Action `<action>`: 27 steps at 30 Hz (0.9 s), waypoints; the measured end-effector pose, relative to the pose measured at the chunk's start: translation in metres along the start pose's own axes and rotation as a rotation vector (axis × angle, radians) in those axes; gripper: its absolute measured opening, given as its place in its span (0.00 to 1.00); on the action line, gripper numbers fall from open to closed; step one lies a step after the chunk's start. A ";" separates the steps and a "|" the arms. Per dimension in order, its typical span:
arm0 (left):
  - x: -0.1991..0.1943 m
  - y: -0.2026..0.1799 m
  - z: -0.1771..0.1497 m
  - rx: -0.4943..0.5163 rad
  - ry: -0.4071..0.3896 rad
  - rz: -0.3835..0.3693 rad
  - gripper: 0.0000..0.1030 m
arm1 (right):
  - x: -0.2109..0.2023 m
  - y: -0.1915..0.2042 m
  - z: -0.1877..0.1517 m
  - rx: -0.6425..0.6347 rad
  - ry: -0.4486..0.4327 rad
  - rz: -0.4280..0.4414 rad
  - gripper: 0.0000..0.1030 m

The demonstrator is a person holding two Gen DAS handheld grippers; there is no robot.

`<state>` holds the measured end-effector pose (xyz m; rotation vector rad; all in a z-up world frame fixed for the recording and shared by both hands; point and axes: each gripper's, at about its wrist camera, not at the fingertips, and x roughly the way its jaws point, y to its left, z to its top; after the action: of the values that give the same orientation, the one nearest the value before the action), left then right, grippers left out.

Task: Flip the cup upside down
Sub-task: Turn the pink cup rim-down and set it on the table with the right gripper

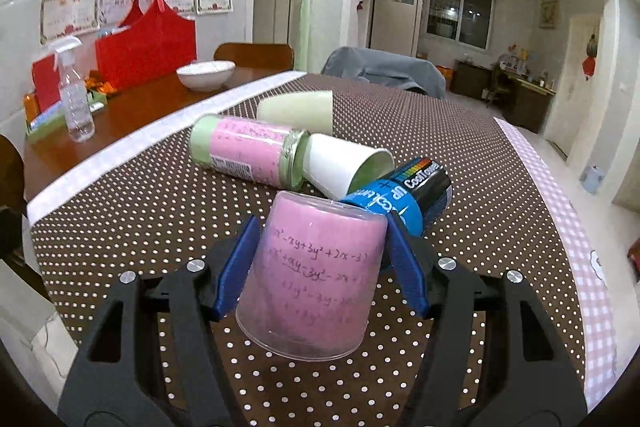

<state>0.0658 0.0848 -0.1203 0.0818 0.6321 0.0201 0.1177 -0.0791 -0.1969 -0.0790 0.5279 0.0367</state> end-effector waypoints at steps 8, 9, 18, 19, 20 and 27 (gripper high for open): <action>0.001 0.002 0.000 -0.004 0.000 -0.001 0.83 | 0.002 0.011 -0.014 -0.038 0.042 -0.019 0.62; 0.002 0.002 0.000 -0.002 0.000 -0.001 0.83 | -0.002 0.012 -0.016 -0.046 0.040 -0.018 0.62; -0.001 -0.005 -0.001 0.011 -0.005 -0.008 0.83 | -0.028 0.006 -0.024 0.023 0.047 0.086 0.88; -0.002 -0.005 0.000 0.012 -0.007 -0.008 0.83 | -0.030 0.005 -0.023 0.033 0.048 0.096 0.92; -0.003 -0.006 0.000 0.013 -0.009 -0.008 0.83 | -0.034 0.002 -0.021 0.052 0.047 0.110 0.93; -0.013 -0.012 0.004 0.025 -0.026 -0.012 0.83 | -0.049 -0.018 -0.013 0.145 0.042 0.136 0.93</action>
<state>0.0575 0.0721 -0.1106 0.1020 0.6069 -0.0004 0.0703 -0.0984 -0.1820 0.0979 0.5754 0.1300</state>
